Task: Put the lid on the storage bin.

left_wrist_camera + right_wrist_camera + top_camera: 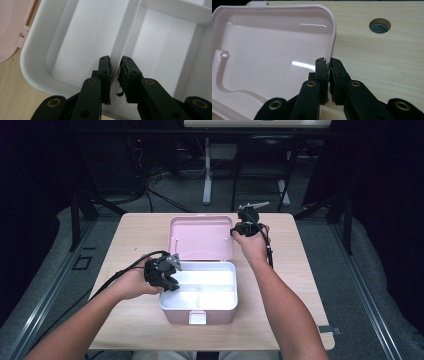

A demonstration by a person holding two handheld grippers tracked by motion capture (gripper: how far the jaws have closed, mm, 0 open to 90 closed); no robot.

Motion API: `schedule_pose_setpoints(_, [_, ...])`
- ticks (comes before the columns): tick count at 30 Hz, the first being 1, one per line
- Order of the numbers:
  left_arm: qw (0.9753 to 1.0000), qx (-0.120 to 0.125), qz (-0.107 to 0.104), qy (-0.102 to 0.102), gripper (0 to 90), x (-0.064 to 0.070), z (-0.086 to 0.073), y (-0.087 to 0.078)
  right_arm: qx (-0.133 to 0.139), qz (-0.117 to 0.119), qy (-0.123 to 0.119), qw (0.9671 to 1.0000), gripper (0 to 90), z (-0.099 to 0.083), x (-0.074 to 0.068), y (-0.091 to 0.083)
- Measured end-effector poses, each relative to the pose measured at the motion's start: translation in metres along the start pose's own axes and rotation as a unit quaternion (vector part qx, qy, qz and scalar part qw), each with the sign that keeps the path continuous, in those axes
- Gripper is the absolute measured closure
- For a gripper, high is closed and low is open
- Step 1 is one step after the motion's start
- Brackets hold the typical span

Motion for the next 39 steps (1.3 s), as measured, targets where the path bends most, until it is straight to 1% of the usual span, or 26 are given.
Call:
schedule_pose_setpoints(1, [1.0000,0.000,0.000,0.000,78.4,0.000,0.000,0.000,0.000,0.000,0.000,1.0000,85.8,0.000,0.000,0.000])
schedule_pose_setpoints(2, [1.0000,0.002,0.000,0.000,78.4,0.000,0.000,0.000,0.007,0.000,0.000,1.0000,86.0,0.000,0.000,-0.004])
schedule_pose_setpoints(3, [1.0000,0.001,0.000,0.000,78.4,0.000,0.000,0.000,0.025,0.000,-0.004,0.9997,86.4,0.000,-0.001,-0.011])
schedule_pose_setpoints(6, [1.0000,0.002,0.000,0.000,78.4,0.000,0.000,0.000,0.054,-0.001,-0.012,0.9985,86.9,0.000,-0.003,-0.026])
schedule_pose_setpoints(8, [1.0000,0.001,-0.001,0.000,78.4,0.000,0.000,0.000,0.068,0.004,-0.015,0.9976,87.1,-0.002,-0.003,-0.035])
schedule_pose_setpoints(10, [1.0000,0.002,0.000,0.000,78.4,0.000,0.000,0.000,0.084,0.008,-0.024,0.9962,87.3,-0.003,-0.003,-0.043])
schedule_pose_setpoints(13, [1.0000,0.002,0.002,0.000,78.4,0.000,0.000,0.000,0.107,0.002,-0.041,0.9935,87.3,-0.008,-0.006,-0.056])
schedule_pose_setpoints(14, [1.0000,0.002,0.002,0.000,78.4,0.000,0.000,0.000,0.107,0.002,-0.041,0.9935,87.3,-0.008,-0.006,-0.056])
schedule_pose_setpoints(15, [1.0000,0.002,0.001,0.000,78.4,0.000,-0.001,0.000,0.113,0.000,-0.048,0.9924,87.2,-0.010,-0.006,-0.061])
schedule_pose_setpoints(16, [1.0000,0.003,0.001,0.000,78.4,0.000,-0.001,0.000,0.129,-0.002,-0.058,0.9899,87.2,-0.014,-0.008,-0.069])
schedule_pose_setpoints(17, [1.0000,0.003,0.000,0.000,78.3,0.000,-0.001,0.000,0.136,-0.003,-0.062,0.9888,87.2,-0.016,-0.008,-0.073])
schedule_pose_setpoints(18, [1.0000,0.003,0.000,0.000,78.3,0.000,-0.001,0.000,0.141,-0.001,-0.062,0.9881,87.3,-0.018,-0.008,-0.076])
schedule_pose_setpoints(19, [1.0000,0.003,0.000,0.000,78.3,0.000,-0.001,0.000,0.141,-0.001,-0.062,0.9881,87.3,-0.018,-0.008,-0.076])
schedule_pose_setpoints(20, [1.0000,0.004,0.001,0.000,78.3,0.000,-0.001,0.000,0.150,0.002,-0.063,0.9867,87.3,-0.022,-0.009,-0.082])
schedule_pose_setpoints(23, [1.0000,0.003,0.005,0.003,78.3,0.000,-0.001,0.000,0.155,0.005,-0.065,0.9858,87.3,-0.025,-0.008,-0.085])
schedule_pose_setpoints(24, [1.0000,0.005,0.007,0.001,78.2,0.001,-0.001,0.000,0.160,0.005,-0.068,0.9848,87.3,-0.027,-0.009,-0.087])
schedule_pose_setpoints(26, [0.9999,0.003,0.011,0.000,77.1,0.001,-0.001,0.000,0.163,0.004,-0.071,0.9841,87.3,-0.028,-0.009,-0.088])
schedule_pose_setpoints(28, [0.9999,0.002,0.012,0.002,75.8,0.000,-0.001,-0.001,0.162,0.004,-0.071,0.9842,87.3,-0.028,-0.009,-0.088])
schedule_pose_setpoints(29, [0.9998,-0.005,0.017,0.007,74.3,-0.001,-0.002,-0.002,0.161,0.006,-0.069,0.9846,87.3,-0.027,-0.008,-0.088])
schedule_pose_setpoints(31, [0.9998,-0.008,0.018,0.006,72.9,-0.002,-0.003,-0.004,0.161,0.006,-0.069,0.9845,87.3,-0.027,-0.008,-0.088])
schedule_pose_setpoints(32, [0.9998,-0.005,0.017,0.006,71.6,-0.002,-0.003,-0.006,0.161,0.007,-0.069,0.9846,87.3,-0.027,-0.008,-0.088])
schedule_pose_setpoints(35, [0.9997,0.021,0.010,0.005,67.8,0.000,-0.003,-0.018,0.162,0.008,-0.068,0.9844,87.2,-0.028,-0.008,-0.088])
schedule_pose_setpoints(38, [0.9987,0.048,0.016,-0.004,64.6,-0.002,-0.004,-0.031,0.163,0.009,-0.068,0.9842,87.2,-0.028,-0.008,-0.088])
schedule_pose_setpoints(39, [0.9987,0.048,0.016,-0.004,63.4,-0.002,-0.004,-0.031,0.163,0.009,-0.068,0.9842,87.2,-0.028,-0.008,-0.088])
Point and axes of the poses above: each handheld gripper's, and its own axes: y roughly forward along the jaws, z roughly out of its top, x roughly to its right, the point moved 6 cm from there along y, roughly forward along the jaws, and after that the axes turned 15 degrees about -z, right-handed, at the moved point
